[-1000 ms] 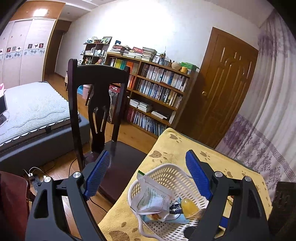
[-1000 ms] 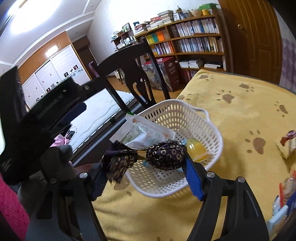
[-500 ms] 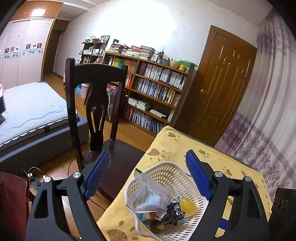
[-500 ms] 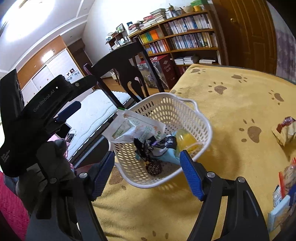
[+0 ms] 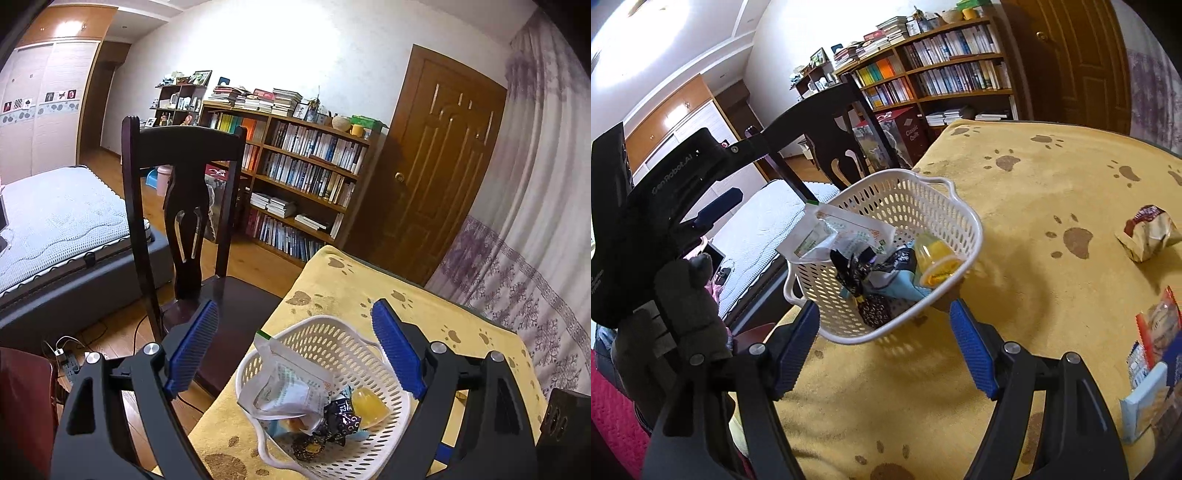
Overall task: Organize snacks
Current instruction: 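Move the right tool to the table and grasp the clear bag of dark snacks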
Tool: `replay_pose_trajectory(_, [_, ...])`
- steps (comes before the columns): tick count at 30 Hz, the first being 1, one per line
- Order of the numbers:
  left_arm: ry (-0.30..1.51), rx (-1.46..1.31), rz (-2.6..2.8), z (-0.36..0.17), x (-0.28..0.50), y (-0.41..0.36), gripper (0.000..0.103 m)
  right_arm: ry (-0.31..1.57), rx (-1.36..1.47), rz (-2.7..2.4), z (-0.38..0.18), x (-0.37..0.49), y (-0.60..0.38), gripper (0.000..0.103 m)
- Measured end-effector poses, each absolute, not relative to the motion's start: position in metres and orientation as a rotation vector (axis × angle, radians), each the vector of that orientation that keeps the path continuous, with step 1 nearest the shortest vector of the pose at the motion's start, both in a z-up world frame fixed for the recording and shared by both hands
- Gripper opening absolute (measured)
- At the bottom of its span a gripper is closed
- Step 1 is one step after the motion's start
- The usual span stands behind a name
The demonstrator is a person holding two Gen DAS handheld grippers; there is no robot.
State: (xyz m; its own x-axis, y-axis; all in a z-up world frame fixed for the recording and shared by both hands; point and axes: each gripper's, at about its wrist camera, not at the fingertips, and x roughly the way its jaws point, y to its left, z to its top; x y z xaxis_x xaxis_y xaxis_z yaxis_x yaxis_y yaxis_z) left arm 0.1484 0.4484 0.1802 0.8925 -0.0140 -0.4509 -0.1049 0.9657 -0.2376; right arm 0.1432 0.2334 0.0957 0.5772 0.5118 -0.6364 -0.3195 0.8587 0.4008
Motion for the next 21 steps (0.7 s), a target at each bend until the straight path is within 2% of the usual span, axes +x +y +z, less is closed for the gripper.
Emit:
replay_pose_trajectory(8, [0.469, -0.237, 0.035, 0.179, 0.147, 0.437, 0.093, 0.824, 0.256, 0.438, 0.087, 0.132, 0.208, 0.073])
replay_pose_trajectory(12, [0.474, -0.231, 0.030, 0.177, 0.148, 0.433, 0.098, 0.824, 0.273, 0.408, 0.082, 0.128, 0.190, 0.073])
replay_pose_trajectory(21, [0.480, -0.212, 0.022, 0.175, 0.148, 0.423, 0.099, 0.805, 0.258, 0.302, 0.080, 0.111, 0.138, 0.073])
